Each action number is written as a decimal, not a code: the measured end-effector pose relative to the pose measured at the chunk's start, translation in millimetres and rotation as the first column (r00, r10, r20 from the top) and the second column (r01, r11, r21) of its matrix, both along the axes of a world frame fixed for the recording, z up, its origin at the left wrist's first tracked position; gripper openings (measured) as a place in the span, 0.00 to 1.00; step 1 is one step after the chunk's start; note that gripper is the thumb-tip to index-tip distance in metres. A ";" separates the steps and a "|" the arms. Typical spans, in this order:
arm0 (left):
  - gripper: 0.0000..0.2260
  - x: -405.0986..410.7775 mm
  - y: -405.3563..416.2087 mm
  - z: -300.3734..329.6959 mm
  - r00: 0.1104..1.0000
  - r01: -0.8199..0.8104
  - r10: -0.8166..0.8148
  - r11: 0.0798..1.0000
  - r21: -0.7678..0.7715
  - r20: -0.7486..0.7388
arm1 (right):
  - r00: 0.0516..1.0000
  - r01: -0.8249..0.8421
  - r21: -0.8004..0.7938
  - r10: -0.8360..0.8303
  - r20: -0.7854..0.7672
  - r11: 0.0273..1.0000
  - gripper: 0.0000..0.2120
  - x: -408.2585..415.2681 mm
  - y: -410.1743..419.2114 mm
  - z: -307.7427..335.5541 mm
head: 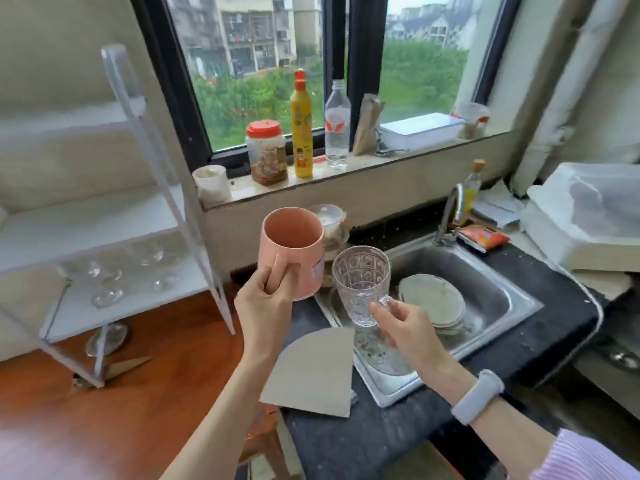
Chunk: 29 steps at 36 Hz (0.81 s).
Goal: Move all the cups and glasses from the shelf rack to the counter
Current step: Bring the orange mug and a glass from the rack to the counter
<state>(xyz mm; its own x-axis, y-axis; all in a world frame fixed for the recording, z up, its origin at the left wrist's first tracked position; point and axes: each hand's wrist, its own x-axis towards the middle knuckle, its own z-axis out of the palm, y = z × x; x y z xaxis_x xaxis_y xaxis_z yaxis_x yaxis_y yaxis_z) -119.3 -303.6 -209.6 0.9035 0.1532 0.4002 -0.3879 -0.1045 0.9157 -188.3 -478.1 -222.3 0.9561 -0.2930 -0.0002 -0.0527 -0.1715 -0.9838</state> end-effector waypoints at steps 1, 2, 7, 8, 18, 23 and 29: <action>0.17 -8.4 -23.0 -2.5 0.999 0.044 -0.044 0.999 0.011 -0.013 | 0.999 0.040 -0.021 -0.041 -0.017 0.999 0.20 -14.1 -21.5 -2.8; 0.17 -16.7 -46.5 -4.9 0.996 0.084 -0.084 0.996 0.016 -0.029 | 0.996 0.081 -0.036 -0.082 -0.033 0.996 0.20 -28.8 -42.7 -5.8; 0.17 -65.6 -169.0 -19.5 0.961 0.267 -0.263 0.963 0.034 -0.082 | 0.958 0.275 -0.016 -0.275 -0.081 0.961 0.16 -109.6 -142.2 -17.6; 0.17 -76.2 -192.5 -22.8 0.948 0.309 -0.304 0.950 0.044 -0.093 | 0.947 0.308 -0.018 -0.308 -0.087 0.951 0.15 -126.5 -160.8 -19.7; 0.12 -178.1 -413.7 -43.8 0.661 0.744 -0.720 0.665 0.063 -0.212 | 0.673 0.724 -0.073 -0.726 -0.145 0.686 0.20 -283.7 -311.1 -33.2; 0.16 -225.7 -516.3 -46.8 0.520 0.854 -0.828 0.507 0.117 -0.210 | 0.476 0.864 -0.096 -0.865 -0.159 0.494 0.21 -345.2 -374.2 -37.0; 0.13 -279.6 -634.7 -49.3 0.353 0.934 -0.906 0.327 0.144 -0.231 | 0.267 0.958 -0.064 -0.949 -0.167 0.280 0.22 -401.4 -456.2 -45.6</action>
